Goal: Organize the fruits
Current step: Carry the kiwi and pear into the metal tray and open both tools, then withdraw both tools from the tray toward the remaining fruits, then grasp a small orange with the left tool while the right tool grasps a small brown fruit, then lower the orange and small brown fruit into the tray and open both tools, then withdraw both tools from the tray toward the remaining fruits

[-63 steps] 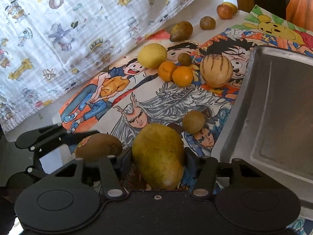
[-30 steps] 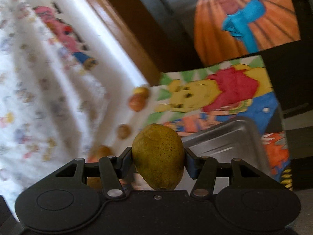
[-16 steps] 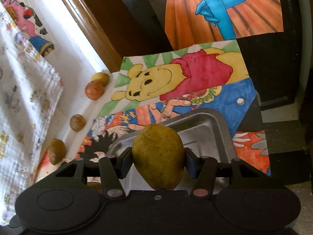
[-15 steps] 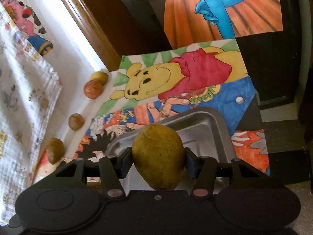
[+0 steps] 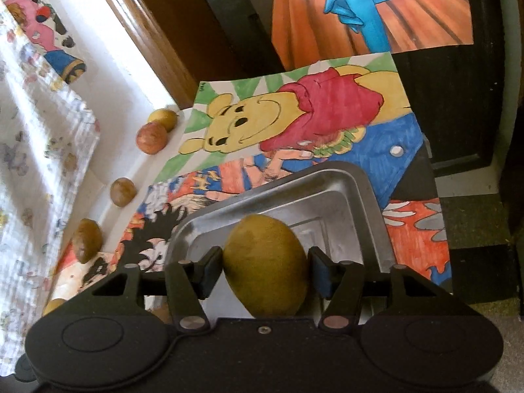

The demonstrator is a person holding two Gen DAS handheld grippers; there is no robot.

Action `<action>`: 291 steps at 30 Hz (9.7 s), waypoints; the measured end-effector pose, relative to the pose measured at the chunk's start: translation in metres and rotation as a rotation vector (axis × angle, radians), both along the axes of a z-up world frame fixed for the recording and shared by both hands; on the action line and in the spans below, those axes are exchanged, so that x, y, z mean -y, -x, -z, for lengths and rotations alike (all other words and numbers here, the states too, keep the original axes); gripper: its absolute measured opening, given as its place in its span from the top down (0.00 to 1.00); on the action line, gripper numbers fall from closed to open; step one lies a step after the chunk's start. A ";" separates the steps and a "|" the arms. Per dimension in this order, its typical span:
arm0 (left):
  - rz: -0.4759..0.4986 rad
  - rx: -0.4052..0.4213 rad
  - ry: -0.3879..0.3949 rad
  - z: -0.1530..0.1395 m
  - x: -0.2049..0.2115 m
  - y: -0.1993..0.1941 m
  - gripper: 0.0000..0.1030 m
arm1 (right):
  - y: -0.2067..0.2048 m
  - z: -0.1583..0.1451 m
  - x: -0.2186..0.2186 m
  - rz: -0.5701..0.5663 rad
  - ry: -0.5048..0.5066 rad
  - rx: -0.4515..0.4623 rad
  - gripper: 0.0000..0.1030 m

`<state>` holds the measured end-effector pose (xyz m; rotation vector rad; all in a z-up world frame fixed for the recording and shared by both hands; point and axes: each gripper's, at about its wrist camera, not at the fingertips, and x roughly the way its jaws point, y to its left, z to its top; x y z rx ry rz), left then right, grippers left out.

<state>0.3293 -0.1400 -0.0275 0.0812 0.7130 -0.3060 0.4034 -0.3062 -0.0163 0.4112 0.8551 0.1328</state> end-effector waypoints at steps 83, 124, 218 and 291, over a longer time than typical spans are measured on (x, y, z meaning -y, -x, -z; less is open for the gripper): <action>0.006 0.186 -0.173 -0.018 -0.159 0.127 0.01 | 0.211 -0.022 -0.173 -0.497 0.314 0.236 0.01; 0.249 0.137 -0.360 0.007 -0.139 0.066 0.60 | 0.164 0.007 -0.181 -0.563 0.318 0.202 0.62; -0.029 0.032 0.073 -0.013 -0.016 0.116 0.42 | 0.158 -0.015 -0.018 -0.098 0.245 0.203 0.56; -0.463 0.137 -0.012 -0.088 -0.199 0.221 0.00 | 0.177 -0.162 -0.145 -0.450 -0.235 -0.038 0.00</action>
